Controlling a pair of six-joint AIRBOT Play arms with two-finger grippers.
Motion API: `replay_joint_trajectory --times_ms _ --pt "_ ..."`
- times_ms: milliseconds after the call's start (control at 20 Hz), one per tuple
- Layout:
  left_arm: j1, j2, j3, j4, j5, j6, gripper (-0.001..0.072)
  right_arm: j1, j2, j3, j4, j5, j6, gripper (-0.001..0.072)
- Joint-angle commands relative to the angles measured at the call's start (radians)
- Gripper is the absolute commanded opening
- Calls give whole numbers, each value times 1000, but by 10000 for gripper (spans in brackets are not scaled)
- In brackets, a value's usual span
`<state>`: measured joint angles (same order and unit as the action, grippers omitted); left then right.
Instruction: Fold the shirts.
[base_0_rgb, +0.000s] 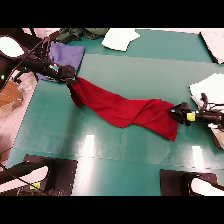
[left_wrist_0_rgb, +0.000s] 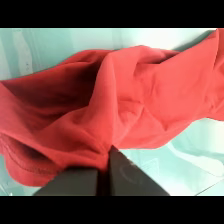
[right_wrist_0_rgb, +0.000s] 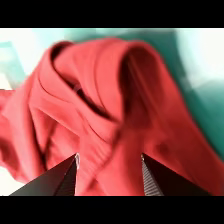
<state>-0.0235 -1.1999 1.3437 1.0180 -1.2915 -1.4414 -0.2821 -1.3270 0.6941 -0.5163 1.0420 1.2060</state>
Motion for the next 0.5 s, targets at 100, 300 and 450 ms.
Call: replay_joint_trajectory --times_ms 100,300,450 --pt "1 1 0 0 -10 2 31 88 -102 76 130 -81 -71 447" --pt "1 1 0 1 -8 3 31 95 -107 165 123 -86 -47 441" --pt "1 1 0 1 -5 3 31 100 -107 183 123 -105 -44 169"
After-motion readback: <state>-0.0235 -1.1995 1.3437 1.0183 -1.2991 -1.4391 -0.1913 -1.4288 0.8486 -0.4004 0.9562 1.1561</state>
